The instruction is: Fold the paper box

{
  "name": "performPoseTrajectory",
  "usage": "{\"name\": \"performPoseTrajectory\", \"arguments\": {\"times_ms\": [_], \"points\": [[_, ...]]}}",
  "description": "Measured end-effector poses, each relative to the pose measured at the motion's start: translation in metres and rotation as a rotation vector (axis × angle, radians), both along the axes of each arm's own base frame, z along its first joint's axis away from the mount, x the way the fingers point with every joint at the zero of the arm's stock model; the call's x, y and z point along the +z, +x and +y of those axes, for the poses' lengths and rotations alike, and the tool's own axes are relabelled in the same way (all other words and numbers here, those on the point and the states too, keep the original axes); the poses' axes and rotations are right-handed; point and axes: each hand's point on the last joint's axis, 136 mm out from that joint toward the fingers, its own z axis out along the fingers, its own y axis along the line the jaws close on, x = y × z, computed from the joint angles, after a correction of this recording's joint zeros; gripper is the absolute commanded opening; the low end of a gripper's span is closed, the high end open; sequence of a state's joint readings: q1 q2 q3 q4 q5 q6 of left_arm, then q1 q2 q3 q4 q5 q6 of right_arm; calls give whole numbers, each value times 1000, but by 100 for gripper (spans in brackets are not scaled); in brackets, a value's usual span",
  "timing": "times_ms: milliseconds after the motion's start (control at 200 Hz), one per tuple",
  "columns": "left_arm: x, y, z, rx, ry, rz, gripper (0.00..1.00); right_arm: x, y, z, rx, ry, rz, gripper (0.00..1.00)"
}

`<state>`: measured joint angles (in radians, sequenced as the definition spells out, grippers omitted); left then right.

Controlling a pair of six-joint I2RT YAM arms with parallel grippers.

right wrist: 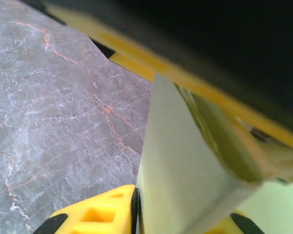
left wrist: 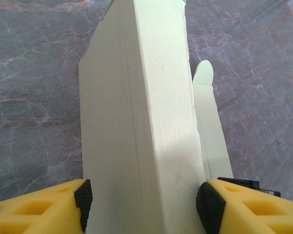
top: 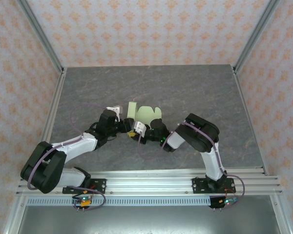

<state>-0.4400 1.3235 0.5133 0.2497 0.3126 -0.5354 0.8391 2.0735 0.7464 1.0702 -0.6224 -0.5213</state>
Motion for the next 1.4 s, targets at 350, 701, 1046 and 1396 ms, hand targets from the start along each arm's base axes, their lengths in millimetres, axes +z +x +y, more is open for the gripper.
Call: {"name": "performPoseTrajectory", "arguments": {"times_ms": [350,701,1046,1396], "points": [[-1,0,7,54,-30,14,71,7,1,6,47,-25,-16,31],[14,-22,26,91,39,31,100,24,-12,0,6,21,36,45],[45,-14,22,90,15,-17,100,15,-19,-28,-83,-66,107,46],[69,-8,29,127,69,12,94,30,-37,-31,-61,-58,105,43]]}}
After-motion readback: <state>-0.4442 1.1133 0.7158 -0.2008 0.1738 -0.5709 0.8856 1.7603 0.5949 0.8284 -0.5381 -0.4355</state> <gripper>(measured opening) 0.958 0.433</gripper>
